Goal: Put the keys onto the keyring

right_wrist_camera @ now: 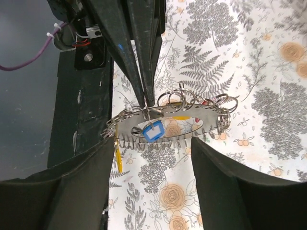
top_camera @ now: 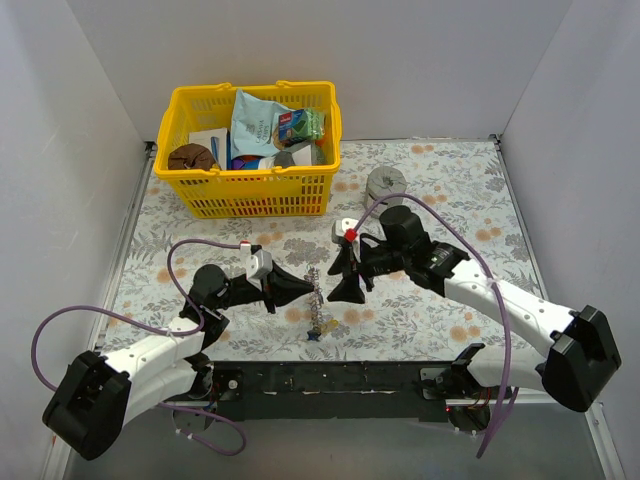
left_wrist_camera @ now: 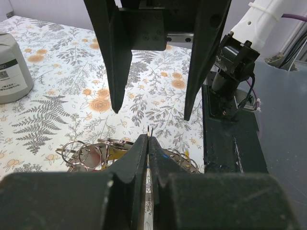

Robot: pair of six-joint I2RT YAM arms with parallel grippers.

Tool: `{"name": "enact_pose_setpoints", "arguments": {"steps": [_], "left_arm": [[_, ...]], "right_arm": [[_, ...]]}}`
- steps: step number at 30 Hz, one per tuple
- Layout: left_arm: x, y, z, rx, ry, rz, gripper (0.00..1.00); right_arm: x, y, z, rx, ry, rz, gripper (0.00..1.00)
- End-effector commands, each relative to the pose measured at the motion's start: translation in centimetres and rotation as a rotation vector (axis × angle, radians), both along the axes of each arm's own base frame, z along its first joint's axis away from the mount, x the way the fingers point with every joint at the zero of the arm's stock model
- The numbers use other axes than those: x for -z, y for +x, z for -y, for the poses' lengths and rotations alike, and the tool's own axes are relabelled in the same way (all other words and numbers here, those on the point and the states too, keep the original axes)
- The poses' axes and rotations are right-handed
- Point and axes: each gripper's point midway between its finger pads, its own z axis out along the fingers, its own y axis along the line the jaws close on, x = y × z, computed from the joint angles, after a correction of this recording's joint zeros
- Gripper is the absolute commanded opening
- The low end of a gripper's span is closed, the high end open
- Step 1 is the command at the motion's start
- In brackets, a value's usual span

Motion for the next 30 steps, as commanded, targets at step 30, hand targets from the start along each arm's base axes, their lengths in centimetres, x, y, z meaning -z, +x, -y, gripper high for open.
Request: {"name": "enact_pose_setpoints", "arguments": {"steps": [30], "left_arm": [[-3.5, -0.9, 0.1, 0.039, -0.077, 0.104, 0.00]], "right_arm": [[-3.4, -1.4, -1.8, -0.129, 0.220, -0.044, 0.43]]}}
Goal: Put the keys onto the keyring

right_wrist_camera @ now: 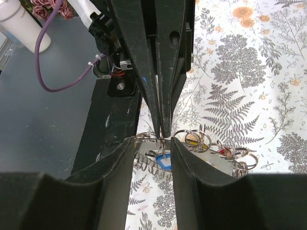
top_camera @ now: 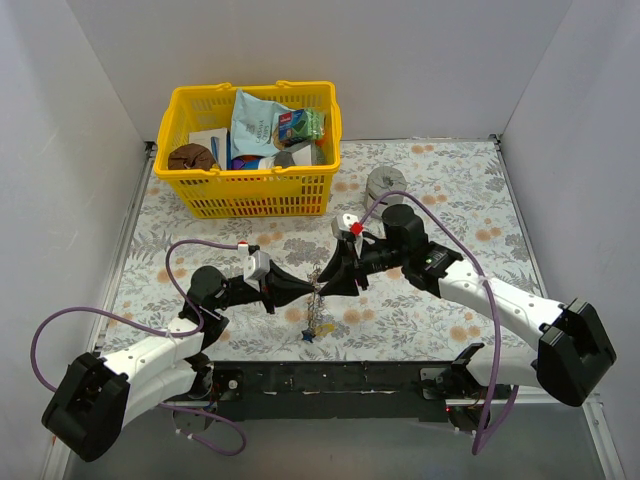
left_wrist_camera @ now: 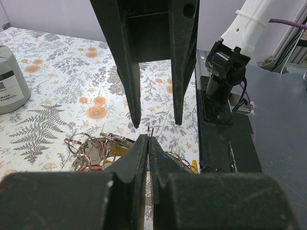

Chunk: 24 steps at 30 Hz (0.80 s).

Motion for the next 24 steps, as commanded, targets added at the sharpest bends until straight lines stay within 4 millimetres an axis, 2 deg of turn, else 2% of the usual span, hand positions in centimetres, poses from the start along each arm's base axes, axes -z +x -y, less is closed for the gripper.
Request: {"name": "enact_pose_setpoints", "arguments": {"steps": [1, 4, 8, 17, 20, 21, 22, 24], "left_arm": [[-2.4, -0.3, 0.1, 0.012, -0.048, 0.080, 0.00], [-2.6, -0.3, 0.1, 0.016, -0.050, 0.080, 0.00], [-2.7, -0.3, 0.1, 0.019, -0.053, 0.084, 0.00], [-3.1, -0.6, 0.1, 0.029, -0.069, 0.093, 0.00], [-3.0, -0.7, 0.1, 0.032, -0.070, 0.089, 0.00], [-2.9, -0.7, 0.1, 0.035, -0.067, 0.085, 0.00], [-2.9, -0.7, 0.1, 0.034, -0.066, 0.087, 0.00], [-2.8, -0.6, 0.2, 0.033, -0.061, 0.086, 0.00]], "right_arm": [[-0.2, 0.0, -0.2, -0.014, 0.019, 0.001, 0.43], [0.1, 0.3, -0.2, 0.000, 0.013, 0.001, 0.47], [0.5, 0.4, -0.3, 0.002, 0.008, -0.005, 0.45], [0.8, 0.3, -0.7, -0.017, 0.013, -0.030, 0.27], [0.8, 0.3, -0.8, -0.013, 0.011, -0.050, 0.18], [0.9, 0.4, -0.8, -0.011, 0.009, -0.054, 0.10], [0.9, 0.4, -0.8, -0.011, 0.008, -0.060, 0.06], [0.9, 0.3, -0.9, -0.016, 0.006, -0.071, 0.01]]}}
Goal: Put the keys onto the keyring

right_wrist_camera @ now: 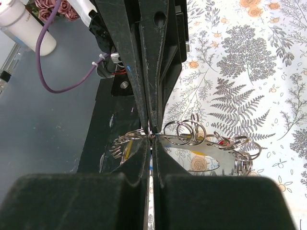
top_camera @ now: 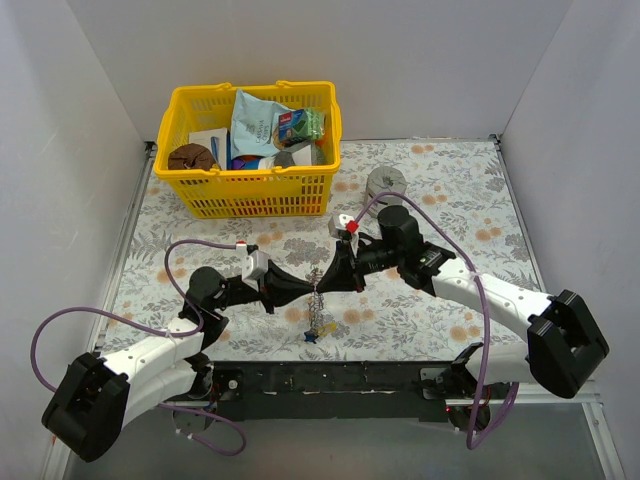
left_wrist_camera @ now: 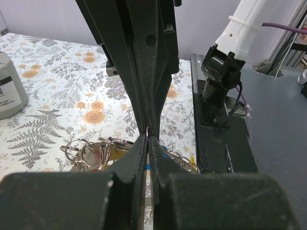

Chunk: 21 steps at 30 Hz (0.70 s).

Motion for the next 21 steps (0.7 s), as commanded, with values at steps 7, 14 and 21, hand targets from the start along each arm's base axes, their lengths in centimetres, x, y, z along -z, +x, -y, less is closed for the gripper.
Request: {"name": "enact_pose_setpoints", "arguments": {"steps": [7, 14, 21], "left_arm": [[-1.1, 0.2, 0.3, 0.007, 0.001, 0.060, 0.00], [-0.6, 0.9, 0.4, -0.009, 0.053, 0.055, 0.13], [-0.4, 2.3, 0.4, -0.055, 0.127, 0.041, 0.48]], "right_arm": [[0.2, 1.1, -0.7, 0.047, -0.016, -0.037, 0.01], [0.8, 1.7, -0.4, 0.081, -0.078, -0.033, 0.01], [2.4, 2.5, 0.8, 0.122, -0.217, -0.013, 0.01]]}}
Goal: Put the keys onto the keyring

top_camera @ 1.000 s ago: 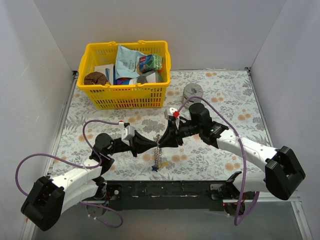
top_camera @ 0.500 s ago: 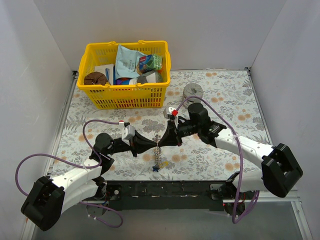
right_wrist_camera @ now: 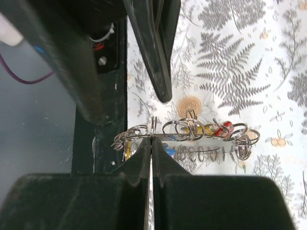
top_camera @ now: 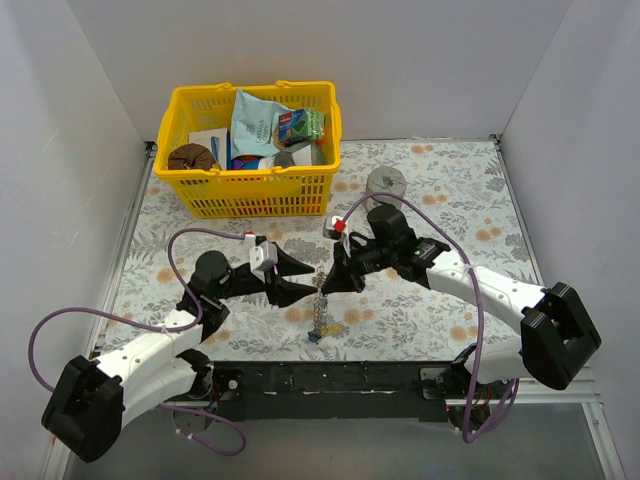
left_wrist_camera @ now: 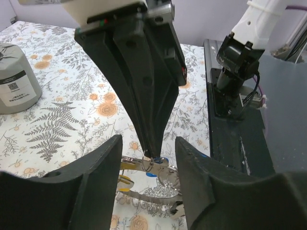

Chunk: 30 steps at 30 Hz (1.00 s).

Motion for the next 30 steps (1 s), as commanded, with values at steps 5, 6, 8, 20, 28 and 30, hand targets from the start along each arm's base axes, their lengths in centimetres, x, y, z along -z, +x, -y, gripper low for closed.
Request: {"name": "enact_pose_setpoints", "arguments": {"steps": [5, 6, 8, 20, 28, 30], "left_arm": [[0.1, 1.2, 0.4, -0.005, 0.104, -0.003, 0.52], [0.3, 1.3, 0.5, -0.002, 0.112, -0.007, 0.52], [0.8, 1.4, 0.7, 0.014, 0.124, -0.022, 0.53], [1.8, 1.8, 1.1, 0.012, 0.137, -0.035, 0.51], [0.6, 2.1, 0.0, -0.079, 0.124, 0.015, 0.50], [0.6, 2.2, -0.2, -0.095, 0.121, 0.020, 0.50]], "right_arm": [[0.8, 1.1, 1.6, 0.070, -0.155, 0.027, 0.01], [1.3, 1.0, 1.9, 0.075, -0.168, 0.019, 0.01], [1.9, 0.5, 2.3, 0.074, -0.193, -0.001, 0.01], [2.4, 0.1, 2.8, 0.077, -0.190, 0.000, 0.01], [-0.3, 1.0, -0.4, -0.011, -0.088, 0.015, 0.01], [-1.3, 1.5, -1.3, -0.023, -0.067, 0.037, 0.01]]}}
